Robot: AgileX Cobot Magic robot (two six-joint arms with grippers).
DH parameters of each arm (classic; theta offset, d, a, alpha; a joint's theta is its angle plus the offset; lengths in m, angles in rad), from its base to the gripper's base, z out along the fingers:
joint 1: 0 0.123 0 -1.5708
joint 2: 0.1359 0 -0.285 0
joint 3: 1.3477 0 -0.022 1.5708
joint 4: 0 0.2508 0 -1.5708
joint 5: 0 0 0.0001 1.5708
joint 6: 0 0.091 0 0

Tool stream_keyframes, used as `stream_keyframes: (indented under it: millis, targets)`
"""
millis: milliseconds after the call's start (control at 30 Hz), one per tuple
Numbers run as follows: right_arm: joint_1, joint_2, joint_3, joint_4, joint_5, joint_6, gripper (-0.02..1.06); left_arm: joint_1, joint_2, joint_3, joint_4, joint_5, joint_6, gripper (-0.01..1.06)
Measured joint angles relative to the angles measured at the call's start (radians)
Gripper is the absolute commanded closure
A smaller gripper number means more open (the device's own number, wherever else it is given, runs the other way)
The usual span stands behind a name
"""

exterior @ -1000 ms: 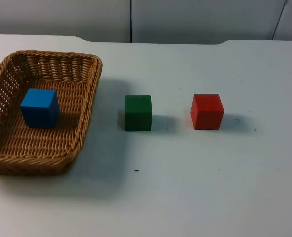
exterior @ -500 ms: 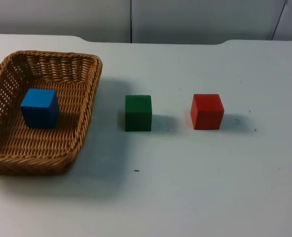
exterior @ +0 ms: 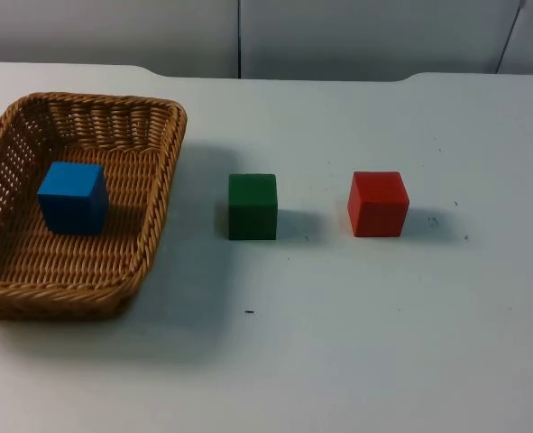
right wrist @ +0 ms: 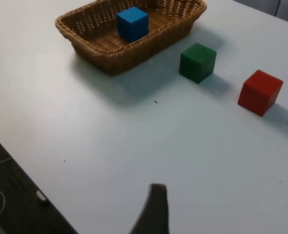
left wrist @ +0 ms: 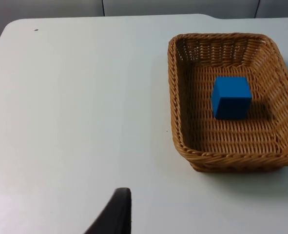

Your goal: Pick up the basket with the left hand and place the blue cube into the basket with the right hand.

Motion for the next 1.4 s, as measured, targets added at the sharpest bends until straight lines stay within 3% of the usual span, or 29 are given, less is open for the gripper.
stream_keyframes:
  millis: [400, 500, 567, 633, 1400]
  targets:
    - [0.000, 0.000, 0.006, -0.011, -0.008, 0.000, 0.29, 0.000, 0.000, 0.000, 0.000, 0.000, 0.000, 0.02]
    - [0.000, 0.000, 0.006, -0.011, -0.008, 0.000, 0.22, 0.000, 0.000, 0.000, 0.000, 0.000, 0.000, 0.02]
    - [0.000, 0.000, 0.006, -0.011, -0.008, 0.000, 0.06, 0.000, 0.000, 0.000, 0.000, 0.000, 0.000, 0.02]
    - [0.000, 0.000, 0.006, -0.011, -0.008, 0.000, -0.01, 0.000, 0.000, 0.000, 0.000, 0.000, 0.000, 0.02]
    - [0.000, 0.000, 0.006, -0.014, -0.011, 0.000, 0.00, 0.000, 0.000, 0.000, 0.000, 0.000, 0.000, 0.02]
